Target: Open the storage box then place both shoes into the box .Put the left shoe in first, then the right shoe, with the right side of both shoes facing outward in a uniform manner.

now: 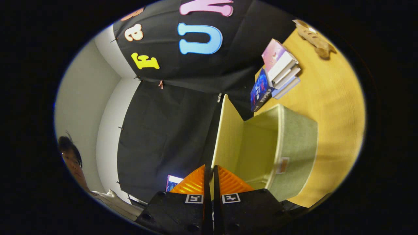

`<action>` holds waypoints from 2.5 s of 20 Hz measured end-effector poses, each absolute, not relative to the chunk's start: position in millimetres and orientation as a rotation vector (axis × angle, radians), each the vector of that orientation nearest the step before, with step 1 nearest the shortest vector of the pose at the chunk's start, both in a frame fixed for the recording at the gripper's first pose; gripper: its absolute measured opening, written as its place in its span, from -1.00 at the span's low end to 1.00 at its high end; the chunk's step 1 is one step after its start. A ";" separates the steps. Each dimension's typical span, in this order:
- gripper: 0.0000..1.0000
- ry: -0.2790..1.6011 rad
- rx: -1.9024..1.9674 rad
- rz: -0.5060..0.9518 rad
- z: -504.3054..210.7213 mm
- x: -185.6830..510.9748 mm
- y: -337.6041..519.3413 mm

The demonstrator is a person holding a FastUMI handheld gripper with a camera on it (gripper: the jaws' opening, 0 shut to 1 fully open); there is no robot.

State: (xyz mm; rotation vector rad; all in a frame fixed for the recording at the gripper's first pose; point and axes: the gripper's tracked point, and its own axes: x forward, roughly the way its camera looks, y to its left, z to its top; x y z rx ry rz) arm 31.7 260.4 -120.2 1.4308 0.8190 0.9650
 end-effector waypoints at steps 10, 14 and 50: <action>-0.84 0.822 1.248 1.004 -25.5 60.2 400.5; -0.84 0.875 1.202 1.009 -29.8 62.9 464.3; 0.82 0.840 0.451 0.213 -255.5 -20.7 91.5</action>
